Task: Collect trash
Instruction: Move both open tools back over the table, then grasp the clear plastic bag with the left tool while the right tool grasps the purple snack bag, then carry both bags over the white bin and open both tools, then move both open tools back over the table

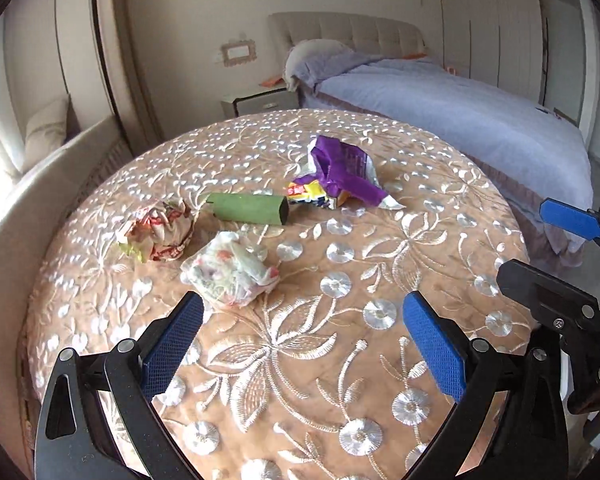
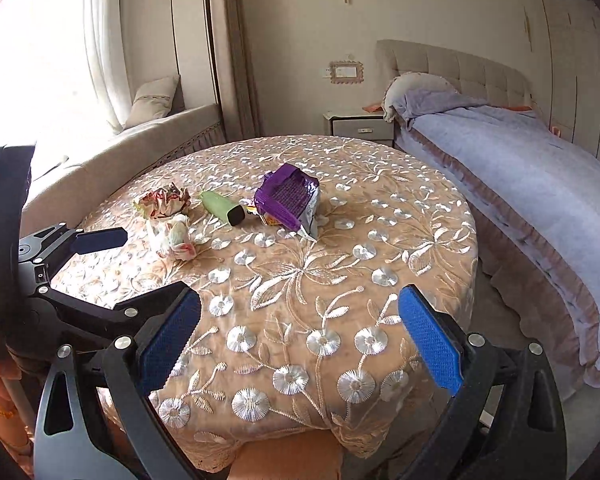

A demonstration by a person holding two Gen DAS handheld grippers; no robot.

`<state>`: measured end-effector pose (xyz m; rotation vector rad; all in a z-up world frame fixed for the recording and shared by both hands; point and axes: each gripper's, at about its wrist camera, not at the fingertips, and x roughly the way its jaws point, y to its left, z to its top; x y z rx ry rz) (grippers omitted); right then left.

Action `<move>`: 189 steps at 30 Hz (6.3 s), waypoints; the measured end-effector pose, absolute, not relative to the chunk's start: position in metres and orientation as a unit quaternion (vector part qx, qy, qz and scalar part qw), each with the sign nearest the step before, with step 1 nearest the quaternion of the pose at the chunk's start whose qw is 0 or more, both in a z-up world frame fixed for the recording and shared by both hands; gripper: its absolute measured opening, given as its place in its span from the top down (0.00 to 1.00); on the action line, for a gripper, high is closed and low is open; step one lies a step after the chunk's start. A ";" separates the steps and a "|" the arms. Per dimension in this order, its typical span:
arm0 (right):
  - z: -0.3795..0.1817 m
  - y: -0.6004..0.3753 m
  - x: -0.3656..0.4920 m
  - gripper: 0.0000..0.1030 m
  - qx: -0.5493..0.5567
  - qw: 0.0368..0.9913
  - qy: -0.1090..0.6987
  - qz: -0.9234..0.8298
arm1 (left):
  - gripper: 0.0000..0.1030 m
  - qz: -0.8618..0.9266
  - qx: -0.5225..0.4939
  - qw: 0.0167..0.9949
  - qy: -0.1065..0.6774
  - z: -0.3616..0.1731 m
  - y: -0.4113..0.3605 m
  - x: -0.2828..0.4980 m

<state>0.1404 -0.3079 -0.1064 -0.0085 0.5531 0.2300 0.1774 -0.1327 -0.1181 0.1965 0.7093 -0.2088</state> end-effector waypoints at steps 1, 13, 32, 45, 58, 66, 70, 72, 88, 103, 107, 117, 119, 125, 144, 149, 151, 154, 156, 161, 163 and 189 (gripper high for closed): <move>-0.106 -0.301 0.149 0.05 -0.009 0.955 0.277 0.106 | 0.05 -0.091 0.083 0.926 0.357 -0.121 -0.124 0.185; -0.107 -0.269 0.237 0.05 0.014 0.944 0.316 0.098 | 0.05 -0.074 -0.002 0.912 0.404 -0.136 -0.085 0.246; -0.145 -0.265 0.349 0.03 0.063 0.899 0.431 0.047 | 0.45 -0.111 -0.027 0.893 0.435 -0.154 -0.086 0.272; -0.124 -0.274 0.291 0.33 0.046 0.919 0.383 0.079 | 0.48 -0.105 -0.014 0.906 0.411 -0.142 -0.082 0.231; -0.109 -0.300 0.126 0.33 -0.053 0.947 0.309 0.072 | 0.48 -0.165 0.023 0.914 0.369 -0.120 -0.129 0.165; -0.110 -0.333 0.074 0.32 -0.049 0.952 0.302 0.019 | 0.47 -0.210 0.057 0.910 0.354 -0.115 -0.173 0.130; -0.111 -0.358 0.054 0.32 -0.036 0.953 0.300 -0.010 | 0.47 -0.240 0.079 0.905 0.341 -0.113 -0.200 0.115; -0.112 -0.369 0.045 0.32 -0.025 0.954 0.299 -0.017 | 0.47 -0.258 0.091 0.901 0.337 -0.113 -0.215 0.108; -0.132 -0.463 -0.015 0.32 0.003 0.939 0.320 -0.127 | 0.47 -0.378 0.202 0.844 0.322 -0.137 -0.346 0.065; -0.187 -0.517 -0.025 0.32 0.007 0.907 0.388 -0.162 | 0.47 -0.443 0.309 0.756 0.369 -0.216 -0.436 0.056; -0.208 -0.528 -0.020 0.32 0.001 0.898 0.413 -0.154 | 0.47 -0.460 0.334 0.724 0.391 -0.243 -0.453 0.064; -0.289 -0.541 -0.006 0.31 -0.066 0.864 0.494 -0.079 | 0.42 -0.506 0.412 0.634 0.416 -0.314 -0.491 0.081; -0.302 -0.544 -0.003 0.20 -0.066 0.855 0.512 -0.059 | 0.06 -0.516 0.418 0.616 0.423 -0.322 -0.495 0.082; -0.317 -0.552 -0.003 0.05 -0.067 0.840 0.534 -0.065 | 0.05 -0.523 0.446 0.608 0.398 -0.330 -0.497 0.073; -0.269 -0.535 -0.012 0.05 -0.081 0.874 0.475 -0.068 | 0.05 -0.531 0.414 0.656 0.341 -0.270 -0.468 0.060; -0.242 -0.523 -0.015 0.05 -0.096 0.886 0.448 -0.071 | 0.05 -0.529 0.398 0.679 0.318 -0.244 -0.454 0.059; -0.231 -0.518 -0.016 0.05 -0.104 0.891 0.436 -0.073 | 0.05 -0.523 0.393 0.691 0.309 -0.233 -0.447 0.058; -0.216 -0.508 -0.016 0.05 -0.111 0.898 0.419 -0.078 | 0.05 -0.513 0.377 0.712 0.296 -0.213 -0.433 0.059; -0.206 -0.500 -0.017 0.05 -0.117 0.903 0.405 -0.080 | 0.05 -0.501 0.364 0.729 0.292 -0.200 -0.423 0.062; -0.177 -0.476 -0.013 0.05 -0.120 0.920 0.364 -0.084 | 0.05 -0.441 0.340 0.779 0.288 -0.170 -0.388 0.074; -0.166 -0.467 -0.007 0.05 -0.112 0.926 0.353 -0.081 | 0.05 -0.424 0.323 0.797 0.285 -0.157 -0.369 0.079; -0.081 -0.291 0.153 0.05 -0.060 0.949 0.278 0.139 | 0.05 -0.155 0.147 0.939 0.269 -0.084 -0.117 0.195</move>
